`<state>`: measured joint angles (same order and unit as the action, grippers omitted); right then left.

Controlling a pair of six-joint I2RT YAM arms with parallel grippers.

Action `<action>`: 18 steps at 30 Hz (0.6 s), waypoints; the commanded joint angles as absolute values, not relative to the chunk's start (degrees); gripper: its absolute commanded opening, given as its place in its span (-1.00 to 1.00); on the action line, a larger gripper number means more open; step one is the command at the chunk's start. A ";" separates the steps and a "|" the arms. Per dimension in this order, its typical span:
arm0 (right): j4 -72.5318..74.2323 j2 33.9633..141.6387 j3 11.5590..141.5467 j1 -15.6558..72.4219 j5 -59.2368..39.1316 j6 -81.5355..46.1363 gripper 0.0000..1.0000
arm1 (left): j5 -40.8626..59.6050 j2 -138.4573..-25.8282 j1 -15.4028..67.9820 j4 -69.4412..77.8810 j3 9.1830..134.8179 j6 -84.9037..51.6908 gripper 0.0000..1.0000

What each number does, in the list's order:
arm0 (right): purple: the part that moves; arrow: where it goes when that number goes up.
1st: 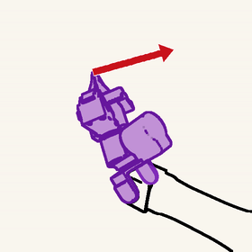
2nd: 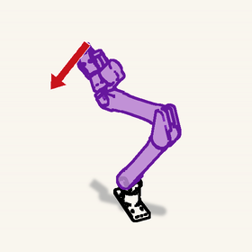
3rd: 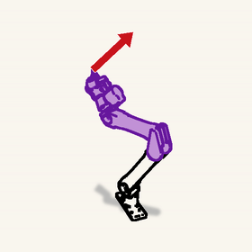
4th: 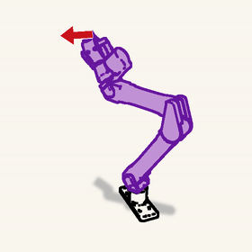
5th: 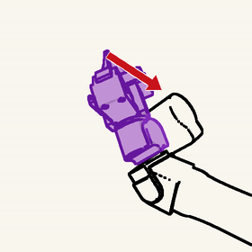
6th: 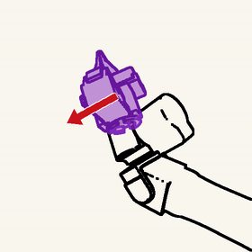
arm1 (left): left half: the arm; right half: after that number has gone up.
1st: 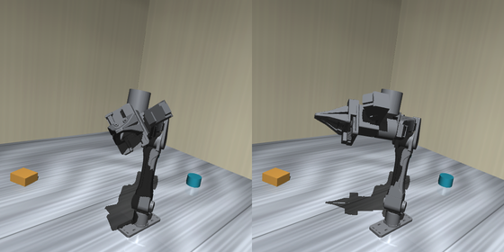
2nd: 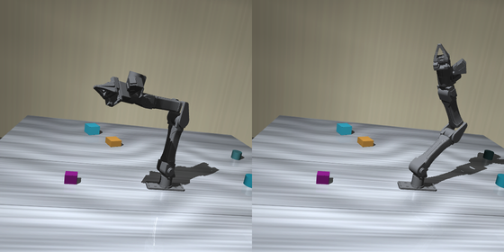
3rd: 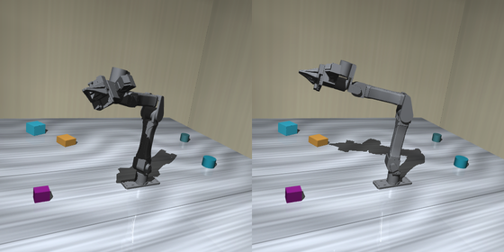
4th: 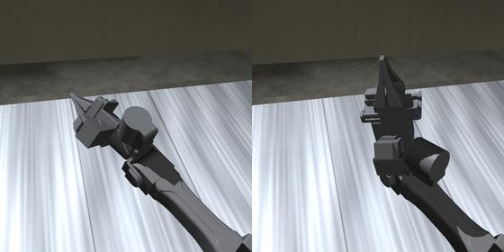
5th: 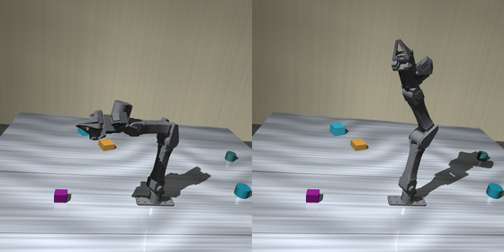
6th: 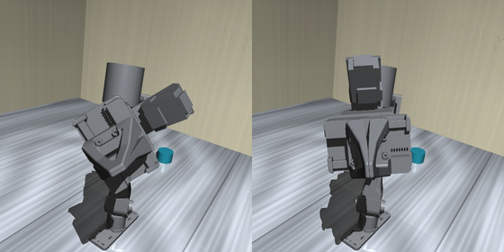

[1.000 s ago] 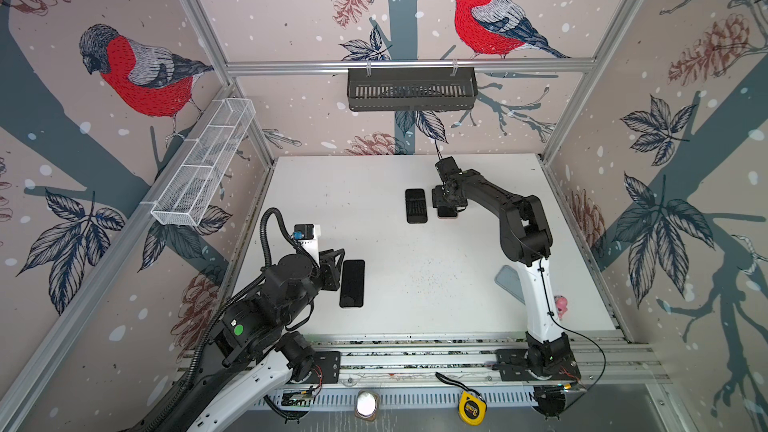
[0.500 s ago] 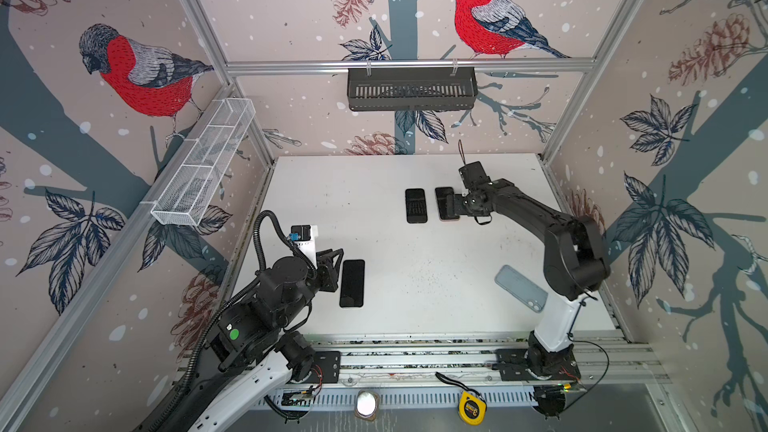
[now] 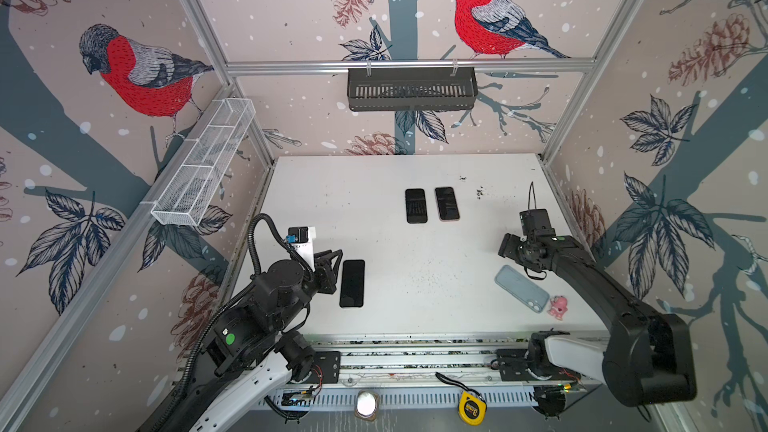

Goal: Put the phone into the phone case
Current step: 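Open the right gripper and move it toward the pale blue case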

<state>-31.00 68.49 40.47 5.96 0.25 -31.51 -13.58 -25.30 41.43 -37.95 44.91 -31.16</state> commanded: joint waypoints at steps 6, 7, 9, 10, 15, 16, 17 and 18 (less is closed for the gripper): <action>-26.23 71.53 37.22 8.75 -9.20 -35.62 0.32 | -13.85 -25.40 41.44 -36.58 44.90 -31.09 -0.37; -25.70 72.28 36.80 9.17 -9.10 -35.88 0.24 | -13.90 -25.35 41.40 -36.58 44.85 -31.03 -0.37; -24.52 74.22 35.94 9.96 -8.88 -36.17 0.08 | -13.89 -25.23 41.40 -36.69 44.85 -31.05 -0.37; -24.04 74.98 35.59 10.30 -8.55 -36.35 0.05 | -13.89 -25.18 41.48 -36.65 44.82 -31.11 -0.37; -23.21 77.87 34.89 11.72 -4.93 -36.47 0.03 | -13.75 -25.39 41.44 -36.64 44.82 -31.03 -0.37; -23.14 77.98 34.82 11.91 -4.26 -36.48 0.02 | -13.76 -25.47 41.43 -36.65 44.81 -31.03 -0.37; -23.12 77.86 34.74 12.04 -3.88 -36.48 0.02 | -13.73 -25.51 41.45 -36.65 44.82 -31.08 -0.38; -22.89 77.92 34.69 12.12 -3.70 -36.47 0.01 | -13.71 -25.58 41.39 -36.64 44.81 -30.95 -0.37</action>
<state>-23.92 77.17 35.29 11.81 -6.22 -36.01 -13.58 -25.41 41.43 -37.95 44.91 -31.16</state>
